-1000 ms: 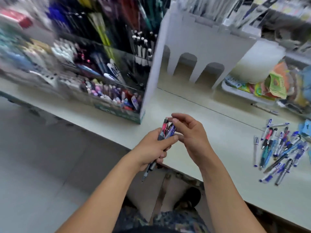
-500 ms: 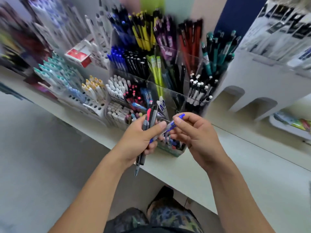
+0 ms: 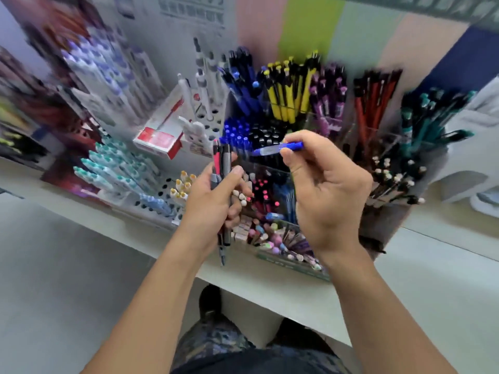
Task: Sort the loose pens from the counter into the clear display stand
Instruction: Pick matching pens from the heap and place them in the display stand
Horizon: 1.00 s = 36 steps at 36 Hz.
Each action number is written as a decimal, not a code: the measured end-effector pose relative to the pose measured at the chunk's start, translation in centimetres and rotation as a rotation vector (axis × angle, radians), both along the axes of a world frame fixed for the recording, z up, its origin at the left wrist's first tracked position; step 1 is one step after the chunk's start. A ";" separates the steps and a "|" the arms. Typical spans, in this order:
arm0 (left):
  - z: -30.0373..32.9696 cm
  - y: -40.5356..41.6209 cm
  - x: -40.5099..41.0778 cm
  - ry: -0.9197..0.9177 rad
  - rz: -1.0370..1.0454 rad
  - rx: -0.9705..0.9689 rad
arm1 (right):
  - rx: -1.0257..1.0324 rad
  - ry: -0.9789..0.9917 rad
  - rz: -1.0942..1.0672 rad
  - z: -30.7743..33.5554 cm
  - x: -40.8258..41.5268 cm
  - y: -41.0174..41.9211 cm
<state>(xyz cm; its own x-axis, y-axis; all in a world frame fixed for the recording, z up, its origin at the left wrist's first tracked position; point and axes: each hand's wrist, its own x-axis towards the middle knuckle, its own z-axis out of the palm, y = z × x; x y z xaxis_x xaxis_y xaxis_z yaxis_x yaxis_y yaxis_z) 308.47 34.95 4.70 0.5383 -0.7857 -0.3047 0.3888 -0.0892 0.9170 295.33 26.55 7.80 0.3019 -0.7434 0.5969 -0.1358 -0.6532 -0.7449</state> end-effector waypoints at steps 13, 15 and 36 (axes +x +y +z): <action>-0.9 -0.9 4.4 -0.281 -0.058 -0.041 | 0.024 0.359 -0.185 1.8 6.0 -0.7; -1.2 -0.9 4.2 -0.465 -0.015 -0.048 | 0.052 0.439 -0.256 2.0 6.5 -0.5; -1.4 -0.8 3.6 -0.456 0.071 -0.102 | 0.217 0.640 -0.331 3.2 9.0 -1.2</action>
